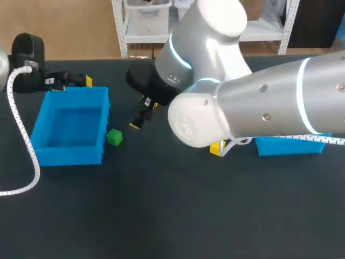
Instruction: Put the green cubes in the right bin and the yellow cubes in the left bin.
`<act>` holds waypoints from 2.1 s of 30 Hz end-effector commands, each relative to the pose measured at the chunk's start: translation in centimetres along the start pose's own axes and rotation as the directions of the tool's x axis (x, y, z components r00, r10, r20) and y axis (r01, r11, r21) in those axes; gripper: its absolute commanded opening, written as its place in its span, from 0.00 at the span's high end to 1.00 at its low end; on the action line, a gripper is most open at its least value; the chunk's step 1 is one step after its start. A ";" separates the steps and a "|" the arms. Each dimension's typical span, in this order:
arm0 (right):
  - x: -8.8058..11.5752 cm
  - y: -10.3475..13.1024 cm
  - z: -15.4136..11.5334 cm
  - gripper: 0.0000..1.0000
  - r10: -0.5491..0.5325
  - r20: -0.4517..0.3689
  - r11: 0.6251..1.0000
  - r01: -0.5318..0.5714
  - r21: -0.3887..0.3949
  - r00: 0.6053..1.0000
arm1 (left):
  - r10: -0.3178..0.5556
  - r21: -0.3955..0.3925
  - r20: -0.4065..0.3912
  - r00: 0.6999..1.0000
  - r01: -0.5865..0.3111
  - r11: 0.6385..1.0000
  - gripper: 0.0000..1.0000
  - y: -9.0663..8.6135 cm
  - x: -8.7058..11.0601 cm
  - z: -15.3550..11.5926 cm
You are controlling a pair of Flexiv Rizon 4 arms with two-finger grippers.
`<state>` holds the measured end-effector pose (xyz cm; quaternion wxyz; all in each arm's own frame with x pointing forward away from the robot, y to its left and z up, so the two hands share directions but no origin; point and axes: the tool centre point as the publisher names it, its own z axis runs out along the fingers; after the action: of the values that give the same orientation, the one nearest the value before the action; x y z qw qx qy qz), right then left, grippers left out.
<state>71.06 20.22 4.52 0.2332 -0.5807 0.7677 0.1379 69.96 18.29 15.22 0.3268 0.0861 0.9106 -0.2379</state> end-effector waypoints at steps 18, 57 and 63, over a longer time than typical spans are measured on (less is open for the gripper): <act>-1.6 0.2 5.6 0.00 0.032 -0.024 0.999 -0.032 0.009 0.999 | 0.002 0.010 0.006 1.000 -0.002 1.000 0.00 0.2 0.1 0.0; -1.2 3.6 4.7 0.00 -0.010 -0.029 0.999 0.008 -0.047 1.000 | 0.002 0.010 0.006 1.000 -0.002 1.000 0.00 0.2 0.1 0.0; -2.2 4.1 5.1 0.00 -0.021 -0.022 0.998 0.020 -0.052 1.000 | 0.002 0.010 0.006 1.000 -0.002 1.000 0.00 0.2 0.1 0.0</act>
<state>68.59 25.21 1.10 0.2126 -0.5955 0.7601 0.1496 69.96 18.29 15.22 0.3268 0.0860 0.9106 -0.2379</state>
